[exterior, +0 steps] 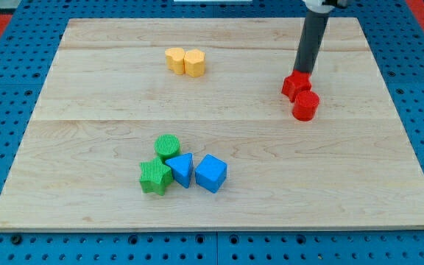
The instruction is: Move the arm diagonal to the blue cube
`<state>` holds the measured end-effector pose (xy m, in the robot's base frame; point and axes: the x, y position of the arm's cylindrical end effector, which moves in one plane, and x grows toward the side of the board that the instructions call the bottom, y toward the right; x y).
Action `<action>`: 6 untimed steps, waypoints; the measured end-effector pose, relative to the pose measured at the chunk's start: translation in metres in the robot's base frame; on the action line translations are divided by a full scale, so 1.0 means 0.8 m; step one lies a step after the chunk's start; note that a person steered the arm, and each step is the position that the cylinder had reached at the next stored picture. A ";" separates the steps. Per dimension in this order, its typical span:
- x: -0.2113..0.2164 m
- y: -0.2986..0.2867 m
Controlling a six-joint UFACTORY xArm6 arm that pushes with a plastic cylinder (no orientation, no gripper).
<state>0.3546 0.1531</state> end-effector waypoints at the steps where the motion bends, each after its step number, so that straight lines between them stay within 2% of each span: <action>1: 0.023 0.002; 2: 0.016 0.063; 3: 0.088 0.131; 4: 0.190 0.126; 5: 0.238 0.080; 6: 0.264 -0.006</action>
